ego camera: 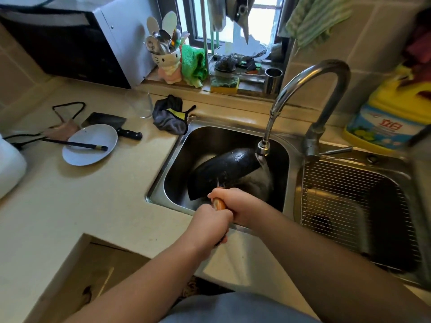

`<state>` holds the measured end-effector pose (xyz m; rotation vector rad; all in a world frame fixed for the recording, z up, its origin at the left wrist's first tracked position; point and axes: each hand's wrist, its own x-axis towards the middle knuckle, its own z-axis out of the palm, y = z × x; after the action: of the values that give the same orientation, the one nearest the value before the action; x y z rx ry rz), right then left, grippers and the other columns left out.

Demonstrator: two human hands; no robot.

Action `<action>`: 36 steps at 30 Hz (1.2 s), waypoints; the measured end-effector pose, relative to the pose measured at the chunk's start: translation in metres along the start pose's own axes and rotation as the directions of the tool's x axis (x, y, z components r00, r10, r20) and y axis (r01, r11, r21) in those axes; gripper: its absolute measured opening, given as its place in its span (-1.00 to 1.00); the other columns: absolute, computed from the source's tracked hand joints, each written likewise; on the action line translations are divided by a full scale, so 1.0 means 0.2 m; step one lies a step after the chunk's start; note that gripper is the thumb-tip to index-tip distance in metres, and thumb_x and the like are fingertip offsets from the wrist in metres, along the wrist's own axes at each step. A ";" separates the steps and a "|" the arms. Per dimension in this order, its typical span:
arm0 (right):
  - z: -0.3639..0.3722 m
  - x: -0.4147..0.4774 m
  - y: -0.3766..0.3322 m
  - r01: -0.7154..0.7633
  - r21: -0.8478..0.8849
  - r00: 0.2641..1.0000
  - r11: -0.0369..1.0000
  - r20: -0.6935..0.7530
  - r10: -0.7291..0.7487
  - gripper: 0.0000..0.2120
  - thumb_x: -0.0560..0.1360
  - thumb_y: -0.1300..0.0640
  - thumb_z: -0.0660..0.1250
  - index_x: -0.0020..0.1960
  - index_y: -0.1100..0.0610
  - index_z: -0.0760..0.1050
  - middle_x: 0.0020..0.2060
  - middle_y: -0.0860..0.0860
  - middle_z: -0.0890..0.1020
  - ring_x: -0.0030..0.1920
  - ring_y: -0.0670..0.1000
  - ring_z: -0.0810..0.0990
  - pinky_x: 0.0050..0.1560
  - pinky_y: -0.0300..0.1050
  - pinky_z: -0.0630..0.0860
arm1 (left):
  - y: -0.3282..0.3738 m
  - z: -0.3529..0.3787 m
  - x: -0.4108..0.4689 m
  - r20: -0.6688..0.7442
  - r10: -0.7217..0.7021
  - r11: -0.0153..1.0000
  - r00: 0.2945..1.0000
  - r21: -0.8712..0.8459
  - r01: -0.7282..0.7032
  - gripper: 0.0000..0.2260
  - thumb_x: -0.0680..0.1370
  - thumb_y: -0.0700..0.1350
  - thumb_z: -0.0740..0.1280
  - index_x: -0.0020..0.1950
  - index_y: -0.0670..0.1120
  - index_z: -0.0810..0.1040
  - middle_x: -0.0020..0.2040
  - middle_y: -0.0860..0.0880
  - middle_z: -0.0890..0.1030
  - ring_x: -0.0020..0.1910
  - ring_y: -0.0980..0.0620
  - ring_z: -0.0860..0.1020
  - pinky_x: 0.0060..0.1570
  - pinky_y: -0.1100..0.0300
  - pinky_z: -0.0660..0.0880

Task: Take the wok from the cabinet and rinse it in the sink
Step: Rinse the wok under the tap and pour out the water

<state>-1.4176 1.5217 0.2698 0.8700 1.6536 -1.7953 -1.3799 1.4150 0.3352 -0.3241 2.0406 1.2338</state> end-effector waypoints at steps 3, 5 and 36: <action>-0.03 0.01 0.02 0.008 0.073 1.000 0.997 0.004 -0.008 -0.71 0.42 0.03 0.42 0.00 0.24 0.55 -0.22 0.16 0.58 -0.26 0.09 0.59 -0.30 -0.11 0.53 | 0.02 0.04 0.05 -0.046 0.015 0.998 0.999 0.063 -0.012 -0.92 0.46 -0.12 0.33 -0.10 -0.08 0.49 -0.34 -0.08 0.53 -0.53 0.06 0.49 -0.56 0.27 0.37; -0.07 0.01 0.02 0.008 0.188 0.999 0.982 0.049 -0.017 -0.83 0.47 0.09 0.37 -0.18 0.20 0.52 -0.41 0.08 0.56 -0.46 0.00 0.56 -0.44 -0.20 0.49 | 0.05 0.06 0.07 -0.058 0.039 0.996 0.998 0.087 -0.034 -0.91 0.40 -0.12 0.33 -0.13 -0.10 0.50 -0.37 -0.09 0.53 -0.56 0.04 0.50 -0.54 0.27 0.36; -0.15 -0.05 -0.12 -0.126 0.772 0.969 0.623 0.231 -0.090 -0.64 0.54 -0.09 0.16 -0.15 0.17 0.55 -0.28 0.11 0.56 -0.32 0.02 0.51 -0.52 -0.29 0.46 | 0.67 -0.09 0.11 0.232 0.168 0.503 0.958 0.816 -0.286 -0.87 0.24 -0.12 0.42 -0.32 -0.17 0.63 -0.46 -0.08 0.52 -0.59 0.01 0.39 -0.57 0.32 0.31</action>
<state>-1.4272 1.5536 0.2919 0.9278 0.6236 -2.5326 -1.4756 1.4716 0.4149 0.5088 2.3469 0.2275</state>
